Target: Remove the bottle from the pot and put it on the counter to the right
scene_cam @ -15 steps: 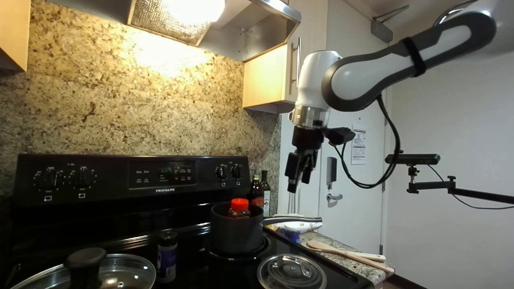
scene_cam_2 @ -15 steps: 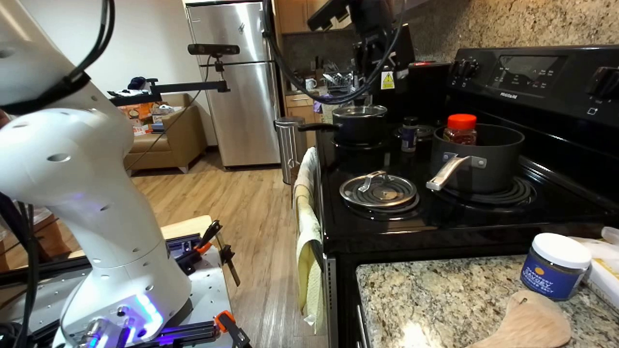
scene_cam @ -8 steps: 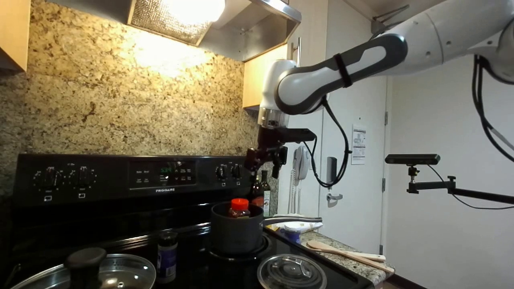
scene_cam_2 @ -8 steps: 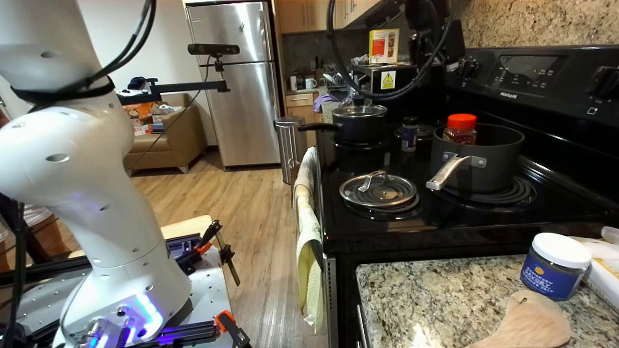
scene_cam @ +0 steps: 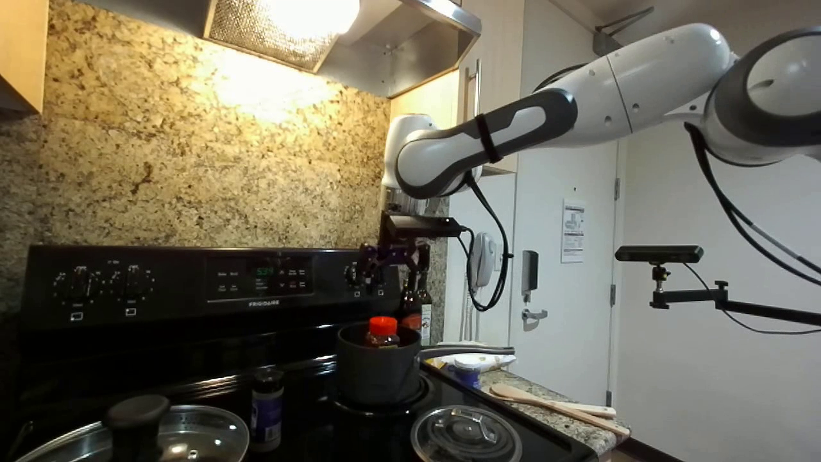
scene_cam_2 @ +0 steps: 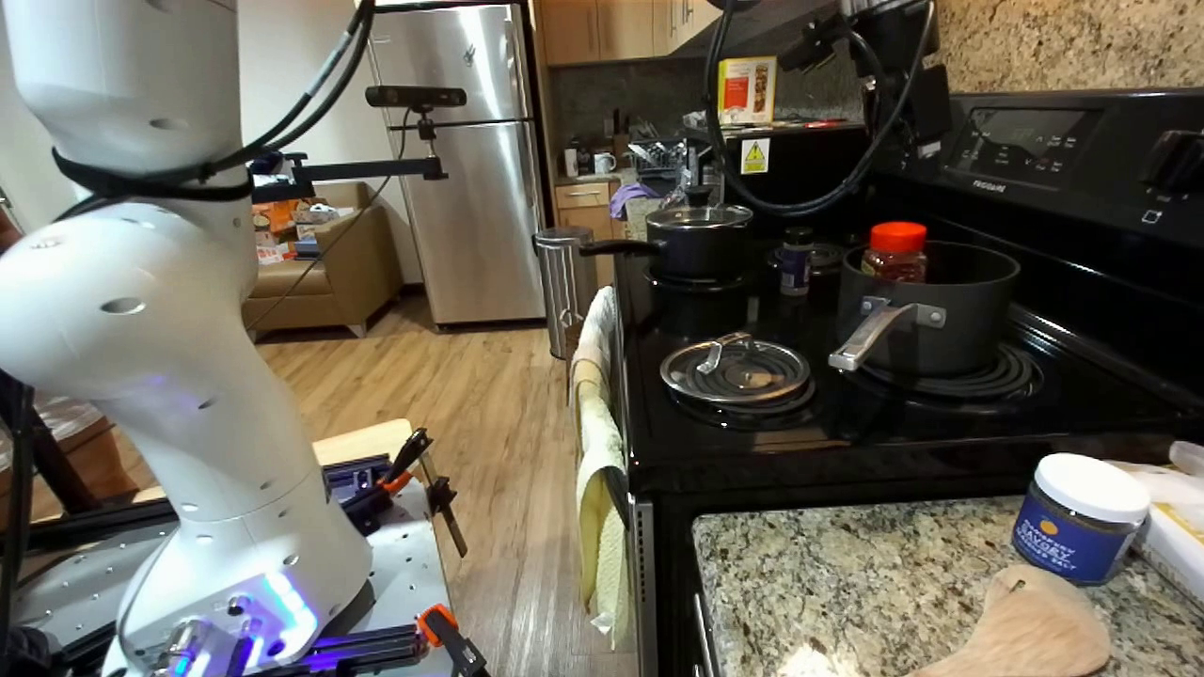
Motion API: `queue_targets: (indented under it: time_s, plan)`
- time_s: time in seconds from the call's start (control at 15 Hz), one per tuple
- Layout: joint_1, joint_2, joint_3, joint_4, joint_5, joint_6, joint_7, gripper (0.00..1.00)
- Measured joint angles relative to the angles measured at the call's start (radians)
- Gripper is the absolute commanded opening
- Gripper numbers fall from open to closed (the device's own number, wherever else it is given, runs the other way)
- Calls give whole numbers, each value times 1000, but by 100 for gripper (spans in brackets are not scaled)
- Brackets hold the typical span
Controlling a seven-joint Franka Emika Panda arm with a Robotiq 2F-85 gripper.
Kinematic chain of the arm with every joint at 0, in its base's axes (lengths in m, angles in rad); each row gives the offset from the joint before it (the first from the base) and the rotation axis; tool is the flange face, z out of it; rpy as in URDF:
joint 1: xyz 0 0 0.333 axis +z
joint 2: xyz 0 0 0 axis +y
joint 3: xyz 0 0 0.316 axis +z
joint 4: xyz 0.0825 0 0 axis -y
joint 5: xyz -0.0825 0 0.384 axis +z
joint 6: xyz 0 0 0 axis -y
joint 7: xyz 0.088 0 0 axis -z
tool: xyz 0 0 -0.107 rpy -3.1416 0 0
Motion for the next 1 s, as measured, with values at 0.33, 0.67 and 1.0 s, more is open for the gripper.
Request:
queue_targets:
  time_s: [0.33, 0.67, 1.0]
  plan:
    - [1, 79, -21, 41, 66, 0, 25, 100]
    - [1, 98, -30, 42, 102, 1, 27, 100]
    - [4, 113, -28, 47, 115, 1, 24, 100]
